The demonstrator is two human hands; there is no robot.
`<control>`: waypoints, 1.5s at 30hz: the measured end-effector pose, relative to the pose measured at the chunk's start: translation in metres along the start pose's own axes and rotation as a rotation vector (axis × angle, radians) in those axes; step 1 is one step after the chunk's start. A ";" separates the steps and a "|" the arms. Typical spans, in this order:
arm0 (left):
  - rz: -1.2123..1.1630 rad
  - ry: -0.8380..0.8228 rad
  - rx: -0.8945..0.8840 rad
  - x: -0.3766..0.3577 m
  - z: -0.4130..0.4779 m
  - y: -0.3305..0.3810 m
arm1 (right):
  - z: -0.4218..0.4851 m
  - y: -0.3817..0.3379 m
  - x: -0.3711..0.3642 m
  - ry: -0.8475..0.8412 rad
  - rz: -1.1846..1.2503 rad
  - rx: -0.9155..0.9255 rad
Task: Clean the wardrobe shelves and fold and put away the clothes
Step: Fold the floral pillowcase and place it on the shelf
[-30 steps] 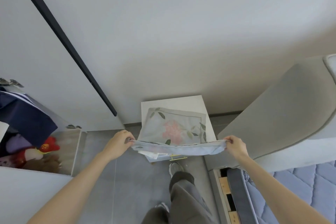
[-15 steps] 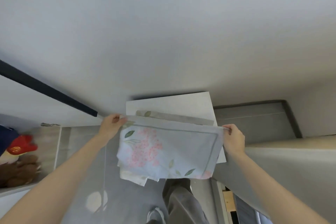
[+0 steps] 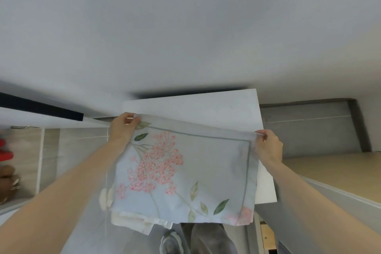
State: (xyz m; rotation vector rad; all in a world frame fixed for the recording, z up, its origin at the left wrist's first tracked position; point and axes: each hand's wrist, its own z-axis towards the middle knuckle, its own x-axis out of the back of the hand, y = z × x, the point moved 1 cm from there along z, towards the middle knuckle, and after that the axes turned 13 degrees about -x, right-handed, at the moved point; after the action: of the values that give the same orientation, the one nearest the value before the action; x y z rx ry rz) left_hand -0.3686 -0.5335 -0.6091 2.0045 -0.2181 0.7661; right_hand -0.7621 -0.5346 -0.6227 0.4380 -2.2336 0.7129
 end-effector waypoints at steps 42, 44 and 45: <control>0.528 0.043 -0.666 -0.004 -0.188 -0.050 | -0.176 0.128 -0.057 0.180 -0.245 0.452; 0.591 -0.148 -0.784 -0.035 -0.193 -0.040 | -0.185 0.104 -0.075 0.068 -0.270 0.624; 0.642 -0.218 -0.808 -0.050 -0.193 -0.041 | -0.187 0.093 -0.085 -0.003 -0.311 0.663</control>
State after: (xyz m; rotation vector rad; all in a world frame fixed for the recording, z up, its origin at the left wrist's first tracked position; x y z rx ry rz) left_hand -0.4722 -0.3589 -0.5990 1.2209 -1.1448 0.6806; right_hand -0.6494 -0.3397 -0.6111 1.0767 -1.8230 1.2690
